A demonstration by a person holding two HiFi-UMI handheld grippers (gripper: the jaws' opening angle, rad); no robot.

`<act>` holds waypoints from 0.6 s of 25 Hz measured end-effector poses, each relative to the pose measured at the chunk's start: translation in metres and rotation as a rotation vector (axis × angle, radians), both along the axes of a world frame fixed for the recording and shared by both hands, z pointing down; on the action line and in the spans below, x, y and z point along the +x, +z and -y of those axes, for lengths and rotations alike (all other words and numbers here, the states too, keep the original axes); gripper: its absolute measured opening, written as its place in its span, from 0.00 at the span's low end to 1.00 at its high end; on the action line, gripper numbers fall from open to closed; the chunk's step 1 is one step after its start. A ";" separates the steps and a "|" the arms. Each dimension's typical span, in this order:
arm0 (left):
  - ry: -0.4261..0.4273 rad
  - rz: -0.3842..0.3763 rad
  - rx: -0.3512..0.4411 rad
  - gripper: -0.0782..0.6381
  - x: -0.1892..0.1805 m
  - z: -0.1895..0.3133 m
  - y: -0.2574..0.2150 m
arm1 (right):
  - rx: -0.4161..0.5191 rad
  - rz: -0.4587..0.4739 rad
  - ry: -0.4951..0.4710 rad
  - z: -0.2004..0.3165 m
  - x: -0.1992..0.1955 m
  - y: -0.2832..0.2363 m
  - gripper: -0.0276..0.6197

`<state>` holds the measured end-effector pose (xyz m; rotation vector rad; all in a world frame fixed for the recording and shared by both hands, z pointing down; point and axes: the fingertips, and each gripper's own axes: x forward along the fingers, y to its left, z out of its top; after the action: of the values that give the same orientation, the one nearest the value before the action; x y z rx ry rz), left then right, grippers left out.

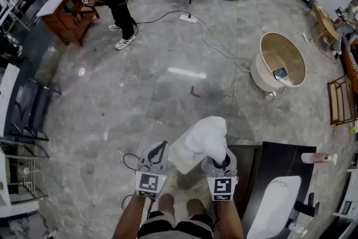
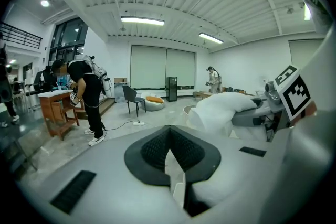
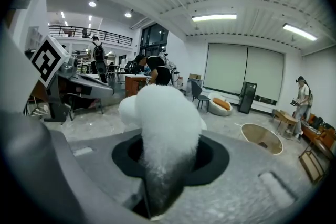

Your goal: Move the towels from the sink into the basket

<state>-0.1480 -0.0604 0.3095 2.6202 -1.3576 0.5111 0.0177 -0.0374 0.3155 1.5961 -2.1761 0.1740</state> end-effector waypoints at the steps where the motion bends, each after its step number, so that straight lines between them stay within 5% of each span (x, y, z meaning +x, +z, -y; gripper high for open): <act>1: -0.003 -0.002 -0.011 0.12 0.000 0.001 0.010 | -0.016 0.002 -0.003 -0.001 0.000 0.012 0.25; 15: -0.031 0.017 -0.146 0.12 -0.010 0.003 0.204 | -0.153 0.000 -0.054 -0.002 -0.016 0.205 0.25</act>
<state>-0.1582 -0.0633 0.5139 2.4796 -1.3110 0.6047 0.0019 -0.0351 0.5209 1.4525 -2.1478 0.3162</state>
